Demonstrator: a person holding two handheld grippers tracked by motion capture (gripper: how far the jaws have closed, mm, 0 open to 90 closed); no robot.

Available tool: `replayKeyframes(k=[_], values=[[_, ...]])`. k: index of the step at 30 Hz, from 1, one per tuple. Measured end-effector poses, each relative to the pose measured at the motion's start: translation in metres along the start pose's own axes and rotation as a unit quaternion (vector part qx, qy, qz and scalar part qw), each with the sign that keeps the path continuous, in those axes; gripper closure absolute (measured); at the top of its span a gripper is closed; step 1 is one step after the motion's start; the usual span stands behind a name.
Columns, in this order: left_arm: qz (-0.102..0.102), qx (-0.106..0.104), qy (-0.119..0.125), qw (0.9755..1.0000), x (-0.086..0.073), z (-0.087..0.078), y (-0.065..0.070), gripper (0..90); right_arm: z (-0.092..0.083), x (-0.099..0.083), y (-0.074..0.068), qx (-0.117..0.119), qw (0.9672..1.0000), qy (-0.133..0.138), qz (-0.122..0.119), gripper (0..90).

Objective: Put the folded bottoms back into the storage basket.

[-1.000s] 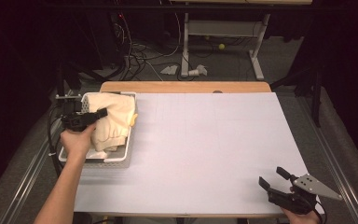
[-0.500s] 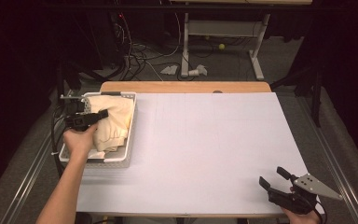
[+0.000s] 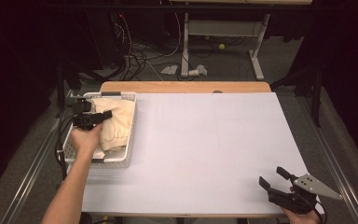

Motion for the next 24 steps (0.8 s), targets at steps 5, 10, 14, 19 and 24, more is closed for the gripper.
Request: replayKeyframes(k=[5,10,14,19,24], values=[[-0.002,0.011,-0.004,0.9999,0.000,0.005,-0.003,67.3,0.000,0.000,0.000,0.002,1.0000,0.002,0.002,22.6],[0.001,0.028,-0.005,0.9996,0.001,0.010,-0.007,65.8,0.000,0.000,0.000,0.002,1.0000,0.001,0.003,22.6],[0.001,0.037,-0.007,0.9993,0.001,0.014,-0.010,59.5,0.000,0.000,0.000,0.002,1.0000,0.002,0.003,22.6],[0.008,0.053,-0.011,0.9985,0.001,0.018,-0.013,53.0,0.000,0.000,0.000,0.001,1.0000,0.000,0.002,22.6],[0.008,0.073,-0.016,0.9972,0.000,0.023,-0.016,44.5,0.000,0.000,0.000,0.002,1.0000,0.000,0.003,22.6]])
Point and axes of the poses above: each handheld gripper's, and its own axes: z roughly forward along the jaws, x roughly out of its top, y roughly to its right, the point moved 5 cm from there along z, roughly forward along the jaws, and after that the axes turned 8 degrees about -z, right-handed, at the moved point
